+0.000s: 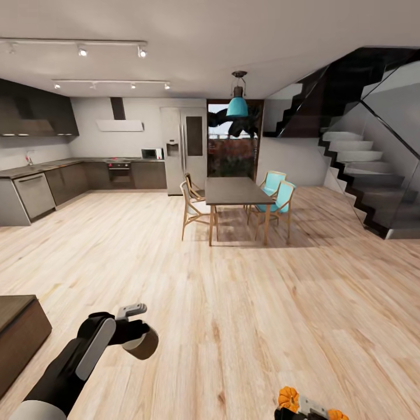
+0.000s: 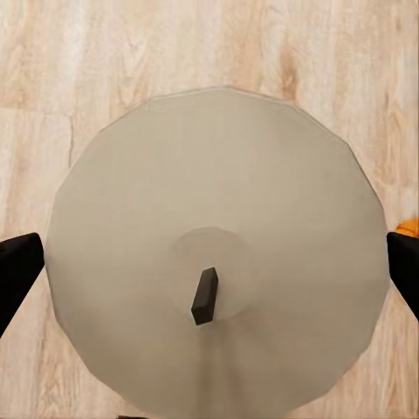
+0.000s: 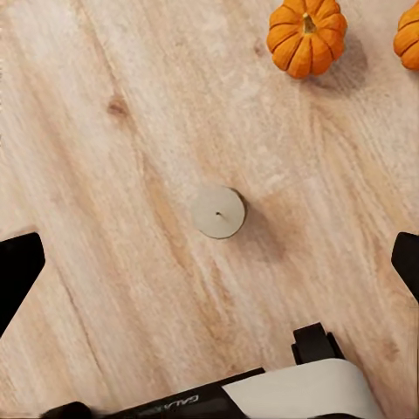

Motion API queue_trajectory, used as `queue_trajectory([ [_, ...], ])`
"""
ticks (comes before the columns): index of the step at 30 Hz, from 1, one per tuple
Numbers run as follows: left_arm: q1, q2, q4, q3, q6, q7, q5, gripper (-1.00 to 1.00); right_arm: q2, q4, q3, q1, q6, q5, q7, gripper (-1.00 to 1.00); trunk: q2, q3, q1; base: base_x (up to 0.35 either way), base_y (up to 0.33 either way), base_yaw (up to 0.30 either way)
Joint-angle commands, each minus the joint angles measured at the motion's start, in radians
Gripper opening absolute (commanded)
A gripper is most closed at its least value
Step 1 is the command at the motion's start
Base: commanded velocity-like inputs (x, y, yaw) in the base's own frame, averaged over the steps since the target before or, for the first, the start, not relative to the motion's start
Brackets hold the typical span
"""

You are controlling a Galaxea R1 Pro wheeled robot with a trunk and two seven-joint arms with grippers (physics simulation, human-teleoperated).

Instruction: Place each of the two pumpkins and all three candles from the living room inside a cabinet in the living room (use any cabinet), then make sure every cabinet is closed, and position the cauldron so it is next to a table in the living room.

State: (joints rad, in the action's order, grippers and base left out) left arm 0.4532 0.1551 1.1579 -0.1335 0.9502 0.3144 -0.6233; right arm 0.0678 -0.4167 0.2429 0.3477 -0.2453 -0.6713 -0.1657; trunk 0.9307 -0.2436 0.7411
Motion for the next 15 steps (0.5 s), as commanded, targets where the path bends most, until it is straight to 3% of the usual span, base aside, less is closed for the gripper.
queue_trajectory([
  [1, 0.001, 0.001, 0.003, -0.002, 0.002, 0.011, -0.016, -1.0, 0.001, -0.001, 0.015, 0.0, -0.004, -0.009, -0.004, 1.0, 0.008, -0.005, 0.004, 0.0, 0.0, 0.0],
  [8, -0.004, 0.014, 0.102, 0.0, 0.035, 0.011, -0.104, -1.0, 0.001, 0.007, 0.037, 0.0, -0.047, -0.007, 0.063, 1.0, 0.057, -0.027, 0.031, 0.0, 0.0, 0.0],
  [15, -0.005, 0.015, 0.125, 0.001, 0.043, 0.011, -0.12, -1.0, 0.001, 0.005, 0.042, 0.0, -0.052, -0.004, 0.07, 1.0, 0.106, -0.049, 0.058, 0.0, 0.0, 0.0],
])
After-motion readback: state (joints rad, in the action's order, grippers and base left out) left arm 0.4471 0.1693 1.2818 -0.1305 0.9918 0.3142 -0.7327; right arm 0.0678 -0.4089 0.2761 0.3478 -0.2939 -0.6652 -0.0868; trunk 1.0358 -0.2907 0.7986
